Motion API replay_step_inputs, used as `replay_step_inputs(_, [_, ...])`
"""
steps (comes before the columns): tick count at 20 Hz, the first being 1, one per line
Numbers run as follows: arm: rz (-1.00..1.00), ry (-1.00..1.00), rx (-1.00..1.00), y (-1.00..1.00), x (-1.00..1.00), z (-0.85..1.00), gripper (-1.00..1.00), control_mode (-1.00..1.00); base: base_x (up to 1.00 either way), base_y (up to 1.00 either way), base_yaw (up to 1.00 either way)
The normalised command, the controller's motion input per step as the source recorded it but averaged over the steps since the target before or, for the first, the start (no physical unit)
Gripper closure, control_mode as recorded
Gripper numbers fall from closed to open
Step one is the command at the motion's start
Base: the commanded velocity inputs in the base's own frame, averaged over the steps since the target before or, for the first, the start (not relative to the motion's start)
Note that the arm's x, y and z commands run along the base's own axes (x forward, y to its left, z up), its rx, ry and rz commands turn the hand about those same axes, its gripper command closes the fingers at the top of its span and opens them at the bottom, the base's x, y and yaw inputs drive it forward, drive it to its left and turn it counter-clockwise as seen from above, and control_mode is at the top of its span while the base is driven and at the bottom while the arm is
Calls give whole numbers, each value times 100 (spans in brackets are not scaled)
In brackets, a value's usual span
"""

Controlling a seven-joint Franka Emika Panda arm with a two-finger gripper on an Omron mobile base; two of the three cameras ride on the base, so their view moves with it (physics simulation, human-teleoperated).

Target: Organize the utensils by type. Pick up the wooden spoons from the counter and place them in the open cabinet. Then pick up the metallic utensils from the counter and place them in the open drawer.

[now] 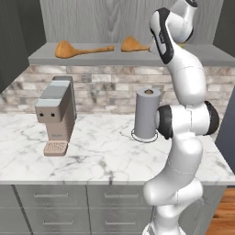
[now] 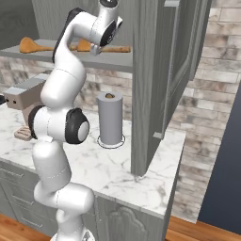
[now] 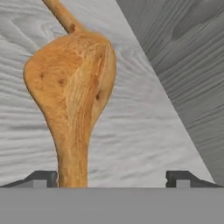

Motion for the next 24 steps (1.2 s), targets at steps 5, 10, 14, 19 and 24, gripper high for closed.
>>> replay_step_inputs(5, [-16,-33,2,17,-44,-2,-100,-100,0,0,0])
replay_step_inputs(10, [-12,-35,0,18,-27,-1,-100,-100,0,0,0])
replay_step_inputs(14, [-7,-49,-2,28,-66,-10,-100,-100,0,0,0])
replay_step_inputs(19, [-13,-36,-1,23,-68,-3,-100,-100,0,0,0])
replay_step_inputs(24, [-21,19,2,14,-45,25,-100,-100,0,0,0])
